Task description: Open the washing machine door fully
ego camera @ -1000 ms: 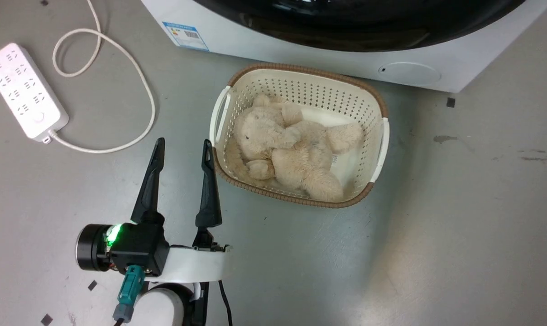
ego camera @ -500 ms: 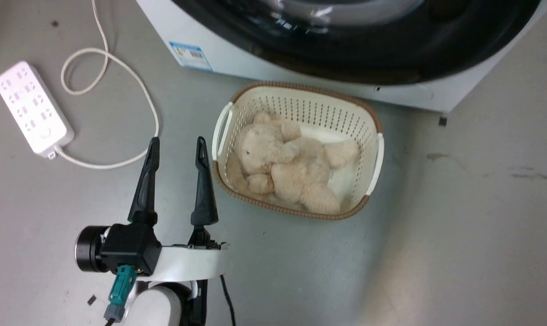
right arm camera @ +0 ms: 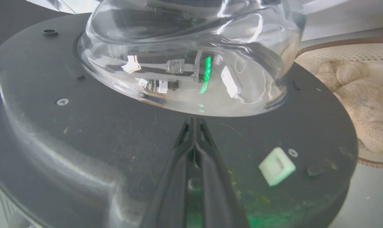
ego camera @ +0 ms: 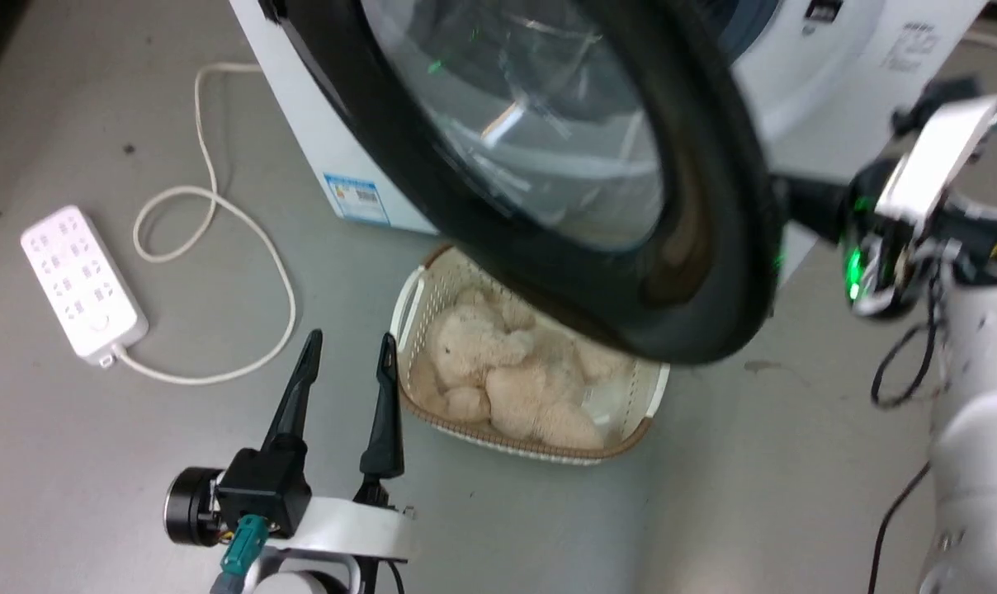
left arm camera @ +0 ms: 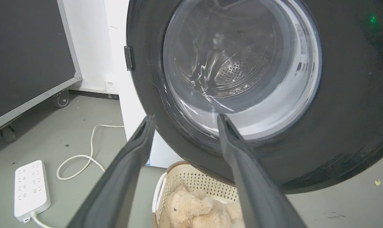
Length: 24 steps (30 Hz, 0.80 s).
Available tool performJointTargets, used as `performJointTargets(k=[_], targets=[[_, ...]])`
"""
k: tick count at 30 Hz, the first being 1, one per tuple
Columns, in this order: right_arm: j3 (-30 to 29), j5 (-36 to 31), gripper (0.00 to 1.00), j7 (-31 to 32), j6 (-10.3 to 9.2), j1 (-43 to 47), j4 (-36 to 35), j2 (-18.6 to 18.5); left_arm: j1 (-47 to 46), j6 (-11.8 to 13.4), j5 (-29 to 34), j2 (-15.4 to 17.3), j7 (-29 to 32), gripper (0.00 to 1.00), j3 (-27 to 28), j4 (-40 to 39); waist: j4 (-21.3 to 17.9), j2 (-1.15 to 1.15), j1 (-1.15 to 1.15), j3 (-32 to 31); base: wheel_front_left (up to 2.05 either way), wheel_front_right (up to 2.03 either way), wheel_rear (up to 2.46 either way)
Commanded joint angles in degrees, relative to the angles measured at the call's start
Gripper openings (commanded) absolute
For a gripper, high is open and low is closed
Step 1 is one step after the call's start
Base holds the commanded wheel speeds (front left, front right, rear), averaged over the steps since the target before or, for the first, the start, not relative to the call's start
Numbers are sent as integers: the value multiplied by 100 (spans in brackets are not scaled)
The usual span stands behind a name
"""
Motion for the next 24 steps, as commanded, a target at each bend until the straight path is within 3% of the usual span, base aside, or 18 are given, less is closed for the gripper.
performJointTargets(k=[1, 6, 12, 13, 14, 24], targets=[[66, 96, 0, 106, 6, 261, -153, 17, 98, -45, -49, 7, -32, 100, 41, 51, -17, 0, 1, -178, 0, 0, 0], [892, 928, 0, 275, 6, 934, -436, 38, 269, -203, -89, 6, -32, 100, 43, 221, 26, 0, 1, -421, 0, 0, 0], [2273, 1995, 0, -125, 6, 1598, -849, 40, 467, -366, -166, 5, -32, 100, 60, 359, 96, 0, 1, -604, 0, 0, 0], [2273, 1995, 0, -125, 6, 1598, -849, 40, 467, -366, -166, 5, -32, 100, 60, 359, 96, 0, 1, -604, 0, 0, 0], [2696, 2291, 0, -274, 6, 1761, -987, 40, 520, -403, -182, 4, -32, 100, 67, 382, 124, 0, 1, -644, 0, 0, 0], [4005, 3080, 0, -1009, 6, 2171, -1425, 41, 651, -523, -259, 4, -32, 100, 158, 460, 227, 0, 1, -778, 0, 0, 0]])
